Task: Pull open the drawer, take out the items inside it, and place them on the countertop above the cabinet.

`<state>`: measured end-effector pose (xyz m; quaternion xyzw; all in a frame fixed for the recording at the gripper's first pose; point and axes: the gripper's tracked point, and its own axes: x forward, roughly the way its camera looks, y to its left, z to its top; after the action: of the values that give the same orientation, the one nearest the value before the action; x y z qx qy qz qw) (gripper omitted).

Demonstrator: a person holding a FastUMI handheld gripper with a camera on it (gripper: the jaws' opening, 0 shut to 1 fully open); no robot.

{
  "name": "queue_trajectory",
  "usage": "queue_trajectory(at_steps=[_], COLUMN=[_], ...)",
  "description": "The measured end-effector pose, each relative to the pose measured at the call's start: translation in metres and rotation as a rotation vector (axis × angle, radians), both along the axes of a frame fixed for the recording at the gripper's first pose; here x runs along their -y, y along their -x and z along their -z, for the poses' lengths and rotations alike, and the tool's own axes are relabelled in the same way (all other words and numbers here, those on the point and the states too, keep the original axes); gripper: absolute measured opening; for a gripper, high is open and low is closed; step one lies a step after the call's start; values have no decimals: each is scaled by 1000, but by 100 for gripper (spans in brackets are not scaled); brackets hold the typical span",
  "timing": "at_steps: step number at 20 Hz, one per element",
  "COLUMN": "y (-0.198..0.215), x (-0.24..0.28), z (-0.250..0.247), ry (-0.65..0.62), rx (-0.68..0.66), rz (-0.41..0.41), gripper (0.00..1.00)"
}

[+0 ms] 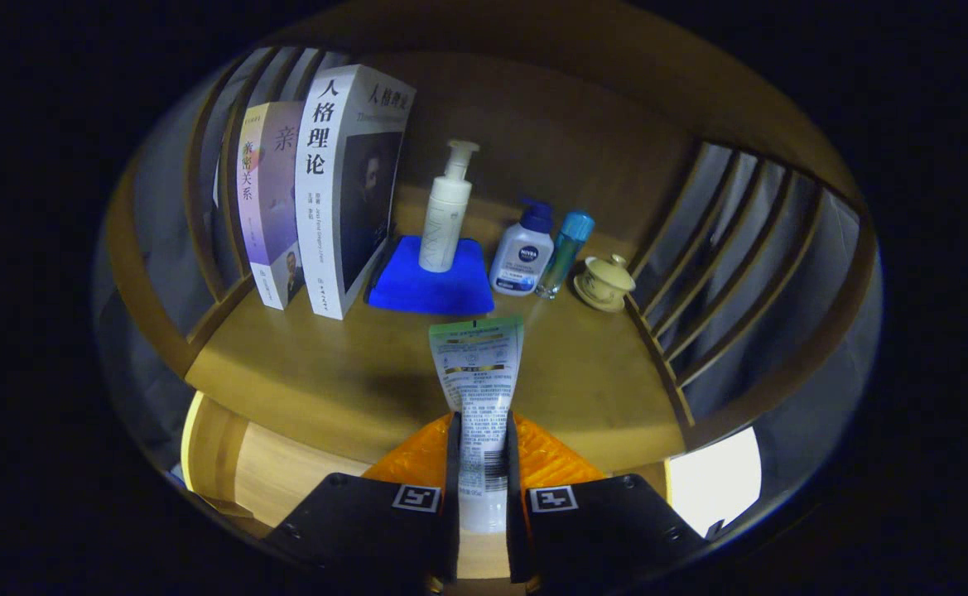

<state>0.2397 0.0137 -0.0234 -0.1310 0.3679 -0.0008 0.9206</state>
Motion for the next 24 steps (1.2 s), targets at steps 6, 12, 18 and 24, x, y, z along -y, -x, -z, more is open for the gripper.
queue_trajectory(at_steps=[6,12,18,24], y=[-18,-28,-21,28], x=[-6,-12,-8,-15], z=[13,23,-13,-53], ry=[47,38,22,-33], rx=[-27,-24,127,300], rz=[-91,-137,-120,-87], gripper=[25,38,88,98])
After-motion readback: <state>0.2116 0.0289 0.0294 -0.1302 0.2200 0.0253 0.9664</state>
